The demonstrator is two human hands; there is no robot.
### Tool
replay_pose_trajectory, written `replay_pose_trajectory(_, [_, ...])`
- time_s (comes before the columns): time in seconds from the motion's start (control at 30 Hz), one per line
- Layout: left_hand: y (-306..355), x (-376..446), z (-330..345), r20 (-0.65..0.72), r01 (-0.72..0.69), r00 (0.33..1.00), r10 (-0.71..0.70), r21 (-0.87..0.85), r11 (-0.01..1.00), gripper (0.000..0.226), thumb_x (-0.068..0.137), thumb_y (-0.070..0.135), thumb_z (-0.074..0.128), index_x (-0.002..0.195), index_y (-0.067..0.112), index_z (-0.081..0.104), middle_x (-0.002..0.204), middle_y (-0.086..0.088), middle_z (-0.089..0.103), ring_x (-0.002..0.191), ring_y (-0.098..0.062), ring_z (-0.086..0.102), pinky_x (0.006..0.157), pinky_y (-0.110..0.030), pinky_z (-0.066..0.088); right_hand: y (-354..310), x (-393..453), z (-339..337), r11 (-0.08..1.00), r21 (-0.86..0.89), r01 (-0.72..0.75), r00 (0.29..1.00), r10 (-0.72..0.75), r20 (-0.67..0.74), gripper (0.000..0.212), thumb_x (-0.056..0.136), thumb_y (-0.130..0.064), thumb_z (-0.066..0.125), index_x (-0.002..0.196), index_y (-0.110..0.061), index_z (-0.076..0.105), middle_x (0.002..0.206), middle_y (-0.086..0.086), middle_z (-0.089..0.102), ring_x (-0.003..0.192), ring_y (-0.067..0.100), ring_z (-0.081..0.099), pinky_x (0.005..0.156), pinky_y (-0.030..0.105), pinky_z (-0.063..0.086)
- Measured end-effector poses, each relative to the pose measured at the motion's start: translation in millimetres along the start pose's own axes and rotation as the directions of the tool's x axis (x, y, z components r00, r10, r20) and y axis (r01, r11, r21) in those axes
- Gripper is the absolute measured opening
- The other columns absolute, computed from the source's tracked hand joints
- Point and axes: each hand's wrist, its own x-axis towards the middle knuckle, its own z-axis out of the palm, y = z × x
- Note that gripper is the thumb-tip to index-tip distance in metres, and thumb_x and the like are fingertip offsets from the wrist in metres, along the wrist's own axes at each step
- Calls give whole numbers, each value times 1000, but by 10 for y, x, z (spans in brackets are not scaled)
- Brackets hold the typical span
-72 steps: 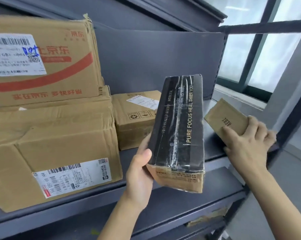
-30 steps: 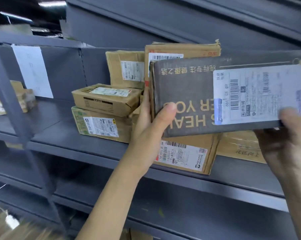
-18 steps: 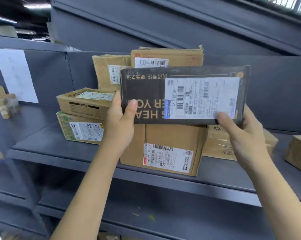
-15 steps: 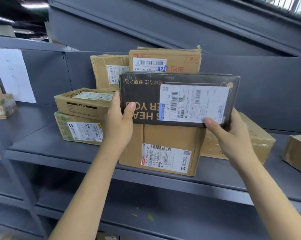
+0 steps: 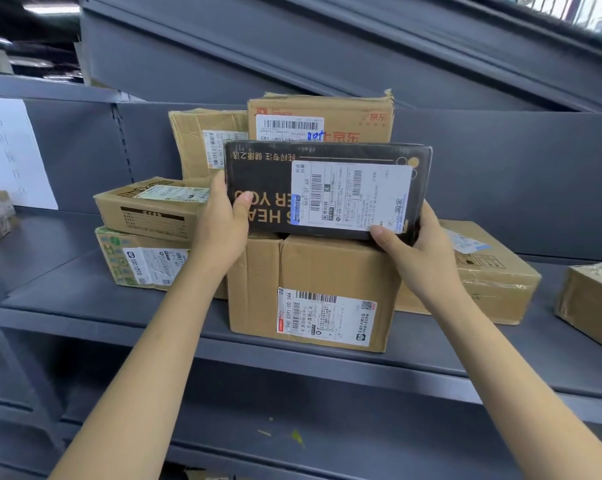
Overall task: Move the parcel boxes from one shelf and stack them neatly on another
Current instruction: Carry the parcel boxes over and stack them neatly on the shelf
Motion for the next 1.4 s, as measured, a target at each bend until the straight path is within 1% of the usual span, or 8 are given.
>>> replay_pose_trajectory(0.13, [-83, 39, 87, -2, 7, 1000, -7, -9, 1000, 42, 102, 21, 35, 143, 15, 28, 135, -1, 50, 113, -15, 48, 74, -15, 29, 12, 52, 92, 1000, -2, -31, 999, 31, 15, 53, 87, -27, 66, 133, -19, 42, 110, -16, 58, 100, 6, 54, 74, 18, 39])
replay_pose_trajectory(0.33, [-221, 58, 183, -22, -30, 999, 29, -82, 996, 44, 101, 22, 35, 144, 15, 26, 136, -3, 49, 121, -18, 46, 92, -25, 34, 35, 113, 87, 988, 95, -120, 992, 115, 61, 45, 85, -22, 67, 127, -23, 50, 109, -17, 62, 106, 9, 56, 87, 26, 42])
replay_pose_trajectory(0.47, [-209, 58, 184, -52, -69, 997, 63, -122, 990, 40, 101, 19, 36, 140, 17, 31, 123, 7, 50, 108, -7, 46, 81, -12, 31, 21, 126, 47, 978, 160, -134, 988, 120, 93, 53, 73, -39, 62, 125, -29, 55, 117, -17, 65, 109, 4, 58, 95, 30, 45])
replay_pose_trajectory(0.57, [-206, 46, 194, -60, -75, 996, 68, -125, 989, 41, 101, 18, 36, 141, 17, 31, 121, 9, 48, 107, -6, 45, 78, -10, 30, 23, 121, 57, 976, 173, -131, 989, 117, 86, 49, 77, -38, 61, 125, -28, 55, 117, -17, 64, 109, 2, 58, 96, 29, 45])
replay_pose_trajectory(0.7, [-230, 47, 192, -59, -82, 995, 75, -137, 987, 42, 101, 18, 37, 142, 18, 30, 122, 9, 49, 109, -7, 46, 81, -12, 31, 6, 122, 45, 972, 190, -135, 990, 124, 71, 32, 91, -23, 59, 123, -25, 56, 113, -19, 65, 106, -1, 58, 93, 24, 45])
replay_pose_trajectory(0.9, [-274, -1, 211, -55, -73, 996, 63, -203, 976, 53, 97, 25, 49, 144, 18, 26, 133, 2, 51, 117, -12, 48, 95, -26, 37, 50, 130, 33, 958, 237, -164, 986, 167, 4, 29, 95, -25, 53, 124, -19, 50, 108, -17, 62, 98, -7, 56, 71, 4, 44])
replay_pose_trajectory(1.07, [-182, 127, 124, 60, -1, 998, 9, -126, 992, 50, 91, 25, 59, 135, 20, 34, 120, 8, 50, 106, -9, 47, 85, -26, 35, 56, 260, 11, 946, 238, -222, 975, 216, 53, 35, 96, -21, 53, 129, -10, 50, 119, -2, 65, 107, 9, 61, 89, 25, 48])
replay_pose_trajectory(1.4, [-100, 271, 68, 90, 75, 994, -65, -102, 992, 44, 88, 20, 64, 127, 17, 43, 113, 6, 53, 102, -12, 48, 84, -28, 36, 46, 312, 43, 956, 178, -233, 973, 228, 45, 38, 97, -23, 51, 133, -11, 47, 126, -1, 61, 113, 13, 58, 93, 28, 46])
